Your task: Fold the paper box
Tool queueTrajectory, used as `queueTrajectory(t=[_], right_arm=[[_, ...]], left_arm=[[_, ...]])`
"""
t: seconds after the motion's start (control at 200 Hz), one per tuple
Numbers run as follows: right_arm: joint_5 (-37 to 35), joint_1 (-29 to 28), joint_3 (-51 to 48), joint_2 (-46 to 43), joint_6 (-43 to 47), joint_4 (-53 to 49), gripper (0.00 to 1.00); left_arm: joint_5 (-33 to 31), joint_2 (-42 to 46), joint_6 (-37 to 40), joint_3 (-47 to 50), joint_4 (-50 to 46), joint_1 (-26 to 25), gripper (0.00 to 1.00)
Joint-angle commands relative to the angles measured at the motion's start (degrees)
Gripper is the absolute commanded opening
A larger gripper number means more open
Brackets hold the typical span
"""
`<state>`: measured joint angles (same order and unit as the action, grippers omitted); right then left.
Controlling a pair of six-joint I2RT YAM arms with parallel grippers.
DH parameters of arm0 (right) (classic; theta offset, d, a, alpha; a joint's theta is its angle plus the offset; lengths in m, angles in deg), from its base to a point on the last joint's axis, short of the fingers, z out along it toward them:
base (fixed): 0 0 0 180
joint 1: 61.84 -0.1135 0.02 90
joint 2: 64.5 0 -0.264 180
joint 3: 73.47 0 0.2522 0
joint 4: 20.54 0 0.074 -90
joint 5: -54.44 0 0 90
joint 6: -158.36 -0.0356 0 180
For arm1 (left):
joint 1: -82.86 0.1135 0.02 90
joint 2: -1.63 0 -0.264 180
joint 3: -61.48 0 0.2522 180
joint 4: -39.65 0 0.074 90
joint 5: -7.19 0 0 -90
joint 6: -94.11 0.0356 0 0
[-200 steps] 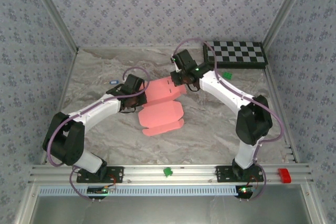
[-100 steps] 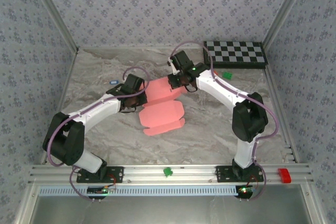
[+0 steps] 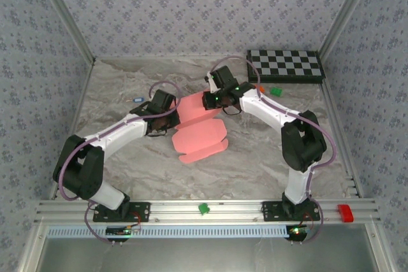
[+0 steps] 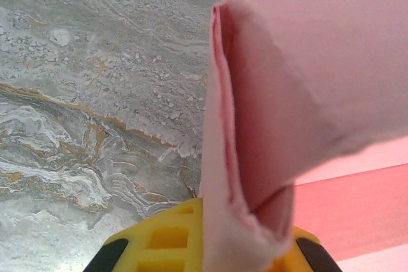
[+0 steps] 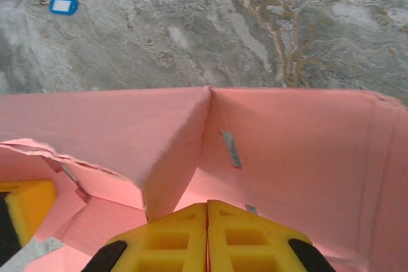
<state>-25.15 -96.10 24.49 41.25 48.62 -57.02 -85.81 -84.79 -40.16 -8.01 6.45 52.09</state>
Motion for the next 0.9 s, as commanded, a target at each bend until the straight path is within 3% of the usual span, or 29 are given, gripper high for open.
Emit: queueTrajectory(t=[0.0,0.175,0.655,0.895], right_arm=[[3.72,0.22,-1.18,-2.46,-2.99,3.38,0.09],[1.33,0.87,-1.85,-3.89,-2.07,1.9,0.09],[-15.2,0.49,2.41,-5.19,4.23,-12.61,0.08],[-16.72,-0.1,2.28,-4.77,6.18,-17.09,0.08]], left_arm=[[1.06,-0.67,-0.9,-1.54,1.61,-0.37,0.0],[0.3,-0.37,-0.65,-1.51,0.98,-0.39,0.0],[-1.66,0.26,0.4,-1.26,-0.59,-0.36,0.0],[-1.91,-0.12,0.42,-1.47,-0.6,-0.43,0.0]])
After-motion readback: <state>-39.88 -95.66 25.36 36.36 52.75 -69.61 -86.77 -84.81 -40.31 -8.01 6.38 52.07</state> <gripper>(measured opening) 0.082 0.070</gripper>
